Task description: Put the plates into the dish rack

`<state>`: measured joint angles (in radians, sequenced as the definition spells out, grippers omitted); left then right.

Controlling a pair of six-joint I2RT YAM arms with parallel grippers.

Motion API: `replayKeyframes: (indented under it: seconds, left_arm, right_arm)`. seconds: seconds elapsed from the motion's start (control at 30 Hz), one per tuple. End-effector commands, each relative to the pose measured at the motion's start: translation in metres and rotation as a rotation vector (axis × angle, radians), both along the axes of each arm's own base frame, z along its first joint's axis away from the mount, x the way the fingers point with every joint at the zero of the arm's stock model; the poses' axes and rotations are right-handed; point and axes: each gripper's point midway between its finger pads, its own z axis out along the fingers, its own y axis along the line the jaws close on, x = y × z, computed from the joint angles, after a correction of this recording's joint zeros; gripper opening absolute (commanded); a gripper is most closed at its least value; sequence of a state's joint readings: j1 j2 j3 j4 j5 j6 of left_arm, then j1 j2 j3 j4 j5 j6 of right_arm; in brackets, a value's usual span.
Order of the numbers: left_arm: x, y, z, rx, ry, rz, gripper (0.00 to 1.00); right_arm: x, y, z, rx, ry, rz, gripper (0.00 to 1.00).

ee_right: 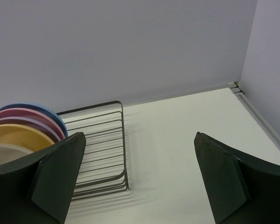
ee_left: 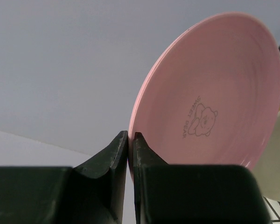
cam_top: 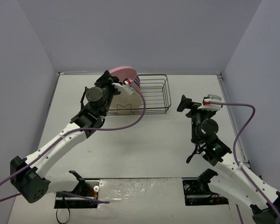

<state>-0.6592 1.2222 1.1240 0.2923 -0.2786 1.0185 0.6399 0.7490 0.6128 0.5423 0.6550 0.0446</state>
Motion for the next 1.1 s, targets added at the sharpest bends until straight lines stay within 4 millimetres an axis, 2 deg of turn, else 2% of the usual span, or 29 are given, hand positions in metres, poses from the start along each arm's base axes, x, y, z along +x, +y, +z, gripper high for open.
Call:
replayKeyframes:
  seconds: [0.0, 0.1, 0.27, 0.37, 0.63, 0.83, 0.93, 1.07]
  left_arm:
    - [-0.018, -0.017, 0.03, 0.025, -0.045, -0.176, 0.0]
    - [-0.018, -0.02, 0.022, 0.058, -0.038, -0.206, 0.0]
    - [-0.004, -0.019, 0.007, 0.135, -0.031, -0.191, 0.0]
    - [0.006, -0.012, 0.009, 0.127, -0.043, -0.182, 0.0]
    - [0.005, -0.024, -0.017, 0.195, 0.014, -0.261, 0.0]
    - [0.01, -0.031, -0.05, 0.284, 0.068, -0.289, 0.0]
    - [0.012, -0.031, -0.054, 0.288, 0.085, -0.289, 0.0]
    - [0.005, -0.035, -0.059, 0.285, 0.106, -0.333, 0.0]
  right_arm:
    - [0.002, -0.011, 0.018, 0.048, -0.066, -0.071, 1.0]
    - [0.004, -0.01, 0.017, 0.04, -0.061, -0.072, 1.0]
    - [0.007, -0.008, 0.013, 0.029, -0.05, -0.07, 1.0]
    - [0.009, -0.007, 0.012, 0.021, -0.044, -0.07, 1.0]
    - [0.011, -0.005, 0.01, 0.011, -0.037, -0.068, 1.0]
    - [0.013, -0.002, 0.007, 0.007, -0.035, -0.056, 1.0]
    - [0.014, -0.001, 0.008, 0.008, -0.037, -0.053, 1.0]
    - [0.015, -0.001, 0.006, 0.004, -0.032, -0.057, 1.0]
